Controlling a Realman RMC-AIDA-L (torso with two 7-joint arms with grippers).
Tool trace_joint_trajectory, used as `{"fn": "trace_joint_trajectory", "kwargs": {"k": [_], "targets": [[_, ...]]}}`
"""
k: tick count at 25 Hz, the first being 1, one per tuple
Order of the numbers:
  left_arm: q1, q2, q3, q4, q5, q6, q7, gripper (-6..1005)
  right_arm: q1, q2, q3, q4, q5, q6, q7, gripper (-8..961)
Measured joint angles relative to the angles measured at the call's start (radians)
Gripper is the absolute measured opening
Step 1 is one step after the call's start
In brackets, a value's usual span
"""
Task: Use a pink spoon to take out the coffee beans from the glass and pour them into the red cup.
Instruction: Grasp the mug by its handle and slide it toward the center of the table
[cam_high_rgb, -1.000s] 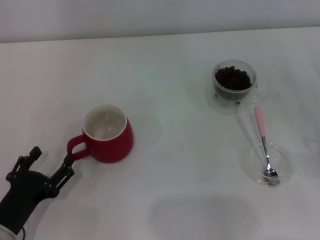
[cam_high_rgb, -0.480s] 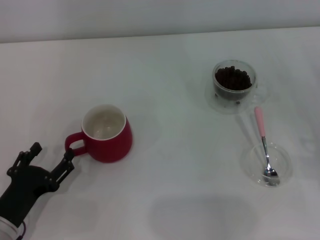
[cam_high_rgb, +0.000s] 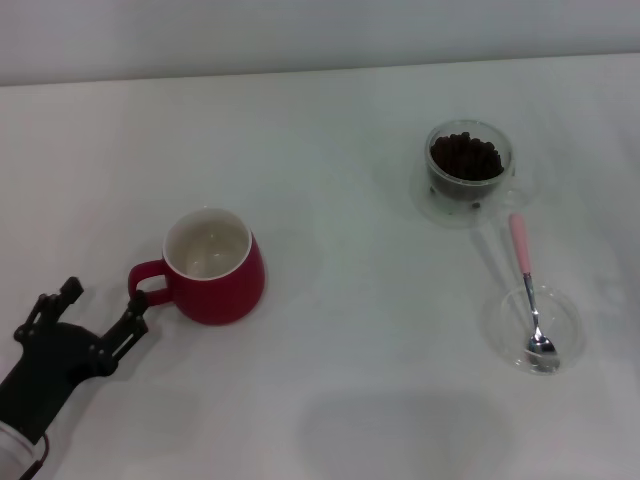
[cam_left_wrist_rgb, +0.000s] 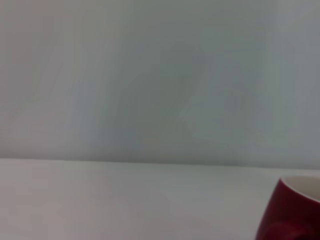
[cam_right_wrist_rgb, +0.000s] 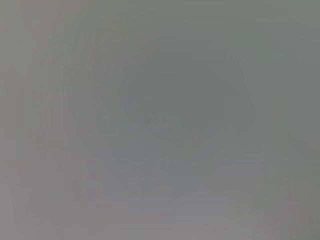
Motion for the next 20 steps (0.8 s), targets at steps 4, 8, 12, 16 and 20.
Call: {"fn": "trace_joint_trajectory", "kwargs": {"k": [4,8,12,16,20], "targets": [[-0.022,0.001,0.003,0.007,0.024,0.02,-0.002,884,0.0,0.0,-0.003,0.003,0.0,0.006,0.001,753],[-0.033,0.001,-0.001,0.007,0.025,0.033,0.001,880,0.0,0.0,-0.003,0.012,0.0,0.01,0.001,753],[-0.039,0.001,-0.003,0.009,0.019,0.034,0.003,876,0.002,0.0,-0.003,0.013,0.0,0.01,0.001,753],[-0.047,0.0,-0.005,0.011,0.01,0.034,0.003,874,0.008,0.0,-0.003,0.013,0.0,0.009,0.001,753],[-0.052,0.0,-0.019,0.012,0.009,0.034,0.003,875,0.011,0.0,-0.003,0.013,0.0,0.007,0.001,753]]}}
